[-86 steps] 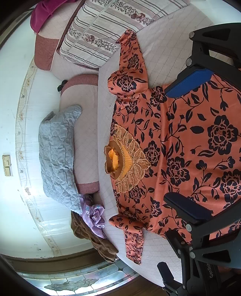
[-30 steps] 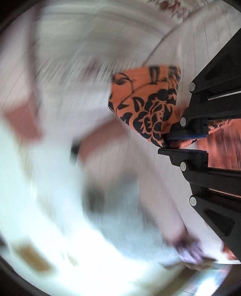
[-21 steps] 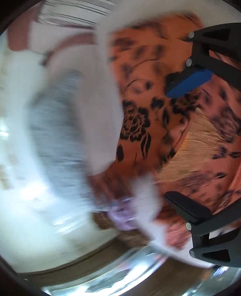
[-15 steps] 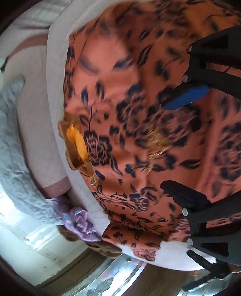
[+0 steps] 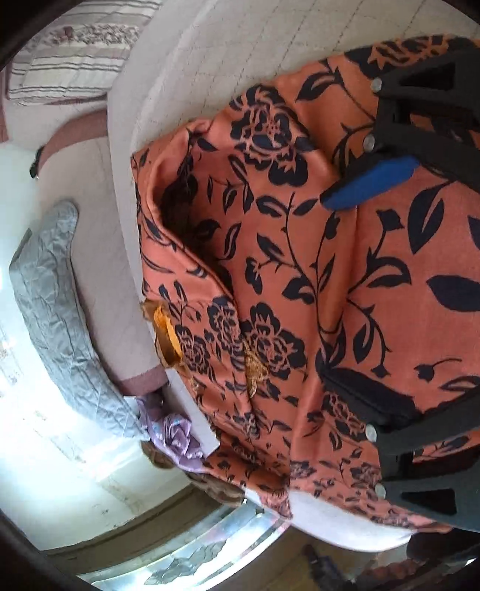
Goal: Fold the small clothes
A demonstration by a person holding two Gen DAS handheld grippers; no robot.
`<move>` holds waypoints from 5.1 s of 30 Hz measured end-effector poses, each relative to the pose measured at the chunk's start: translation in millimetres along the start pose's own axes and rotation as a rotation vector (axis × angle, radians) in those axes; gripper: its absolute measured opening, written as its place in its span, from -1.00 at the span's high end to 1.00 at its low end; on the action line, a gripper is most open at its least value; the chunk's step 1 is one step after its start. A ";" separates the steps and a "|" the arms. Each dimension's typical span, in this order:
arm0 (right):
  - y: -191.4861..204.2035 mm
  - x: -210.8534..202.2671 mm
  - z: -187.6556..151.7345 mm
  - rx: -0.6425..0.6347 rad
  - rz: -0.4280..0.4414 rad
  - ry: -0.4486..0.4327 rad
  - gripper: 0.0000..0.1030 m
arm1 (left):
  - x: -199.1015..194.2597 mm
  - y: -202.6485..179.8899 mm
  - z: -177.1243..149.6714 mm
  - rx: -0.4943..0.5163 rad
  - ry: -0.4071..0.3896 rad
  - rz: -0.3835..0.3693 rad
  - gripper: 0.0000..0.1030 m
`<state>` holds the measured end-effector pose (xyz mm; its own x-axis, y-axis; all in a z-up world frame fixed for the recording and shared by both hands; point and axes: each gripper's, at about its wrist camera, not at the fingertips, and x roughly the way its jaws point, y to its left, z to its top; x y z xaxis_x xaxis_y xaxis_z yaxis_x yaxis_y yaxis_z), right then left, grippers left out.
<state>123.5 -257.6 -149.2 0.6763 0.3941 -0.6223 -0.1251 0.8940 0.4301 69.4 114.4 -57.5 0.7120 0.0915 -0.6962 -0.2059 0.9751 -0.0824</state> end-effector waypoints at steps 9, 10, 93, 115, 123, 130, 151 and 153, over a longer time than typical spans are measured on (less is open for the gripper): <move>-10.4 0.6 -1.7 0.057 0.067 -0.023 -0.78 | 94.8 -91.7 43.6 -0.135 0.197 -0.314 -0.99; -11.7 -0.6 -1.6 0.058 0.068 -0.024 -0.78 | 107.3 -96.8 44.5 -0.141 0.223 -0.313 -0.99; -120.6 22.9 142.5 0.287 -0.102 0.072 -0.32 | 184.3 -123.8 3.2 0.192 0.149 0.016 -0.42; 26.8 32.9 23.7 -0.072 -0.116 0.064 -0.60 | 103.6 -59.4 45.5 -0.024 0.073 -0.280 -0.64; 26.0 45.8 17.6 -0.082 -0.090 0.073 -0.77 | 121.1 189.1 73.0 -0.666 -0.010 -0.105 -0.62; 24.1 41.7 12.2 -0.084 -0.087 0.067 -0.79 | 184.6 295.1 72.1 -0.952 0.029 -0.059 -0.59; 22.7 45.1 12.5 -0.071 -0.070 0.057 -0.80 | 48.9 70.3 199.9 -0.168 -0.312 -0.074 0.85; 21.2 44.0 12.8 -0.062 -0.060 0.053 -0.80 | 29.8 7.6 202.4 -0.073 -0.343 -0.174 0.85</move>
<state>159.8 -224.1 -159.1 0.6447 0.3484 -0.6805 -0.1314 0.9274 0.3503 225.0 165.5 65.5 0.9210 0.0006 -0.3895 -0.1010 0.9661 -0.2375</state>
